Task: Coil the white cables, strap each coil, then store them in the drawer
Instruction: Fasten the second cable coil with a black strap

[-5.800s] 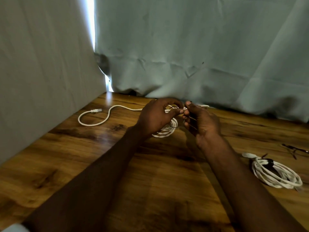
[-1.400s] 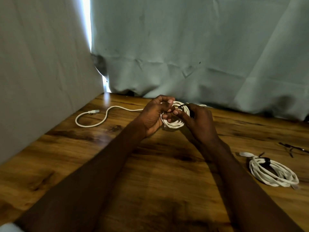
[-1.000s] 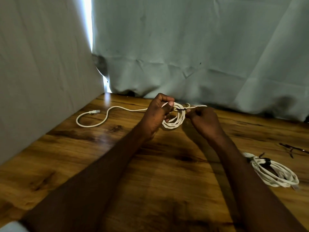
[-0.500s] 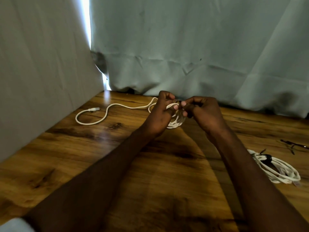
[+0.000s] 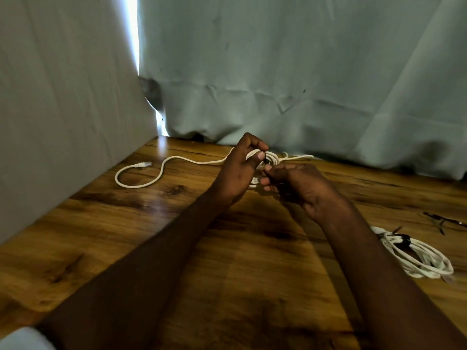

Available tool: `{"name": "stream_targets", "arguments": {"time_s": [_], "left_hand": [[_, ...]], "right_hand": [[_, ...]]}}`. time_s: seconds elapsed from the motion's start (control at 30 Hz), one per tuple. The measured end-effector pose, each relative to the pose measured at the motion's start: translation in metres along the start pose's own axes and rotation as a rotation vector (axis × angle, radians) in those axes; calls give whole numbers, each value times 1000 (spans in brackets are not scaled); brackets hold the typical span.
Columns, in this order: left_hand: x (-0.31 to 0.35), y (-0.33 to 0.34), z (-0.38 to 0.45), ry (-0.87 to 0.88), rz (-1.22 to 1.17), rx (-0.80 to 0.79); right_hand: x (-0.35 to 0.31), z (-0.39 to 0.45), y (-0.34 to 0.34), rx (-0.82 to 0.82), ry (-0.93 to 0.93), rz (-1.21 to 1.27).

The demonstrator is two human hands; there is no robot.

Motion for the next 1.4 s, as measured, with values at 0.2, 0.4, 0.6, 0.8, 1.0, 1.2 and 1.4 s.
{"name": "stream_targets", "arguments": {"time_s": [0.2,0.4,0.6,0.8,1.0,1.2,1.4], "left_hand": [[-23,-4,-1,-242,-170,132],[-12,-8,3,-193,-143,121],[-6,-15,1,-148,-125,149],[-21,8,-5,-294,-201,113],[-20,-1,-4,-277,-154,212],[-10,-24,0,-169,20,344],[4,-7,1,-15,164,149]], "right_hand": [[-2,1,5,-13,11,3],[-14,1,11,-68,-35,123],[-20,-4,6,29,-159,-97],[-22,3,-19,340,-335,-579],[-27,3,-12,300,-381,-584],[-42,-11,8,105,-370,-257],[-53,-13,-12,261,-462,-285]]}}
Point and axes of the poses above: each hand's wrist, its own z-axis towards the middle knuckle, its own y-axis out of the palm, x = y × z, the point moved 10 cm from there along z, towards the middle knuckle, and after that the axes turned 9 degrees about x, right-handed, at the moved point
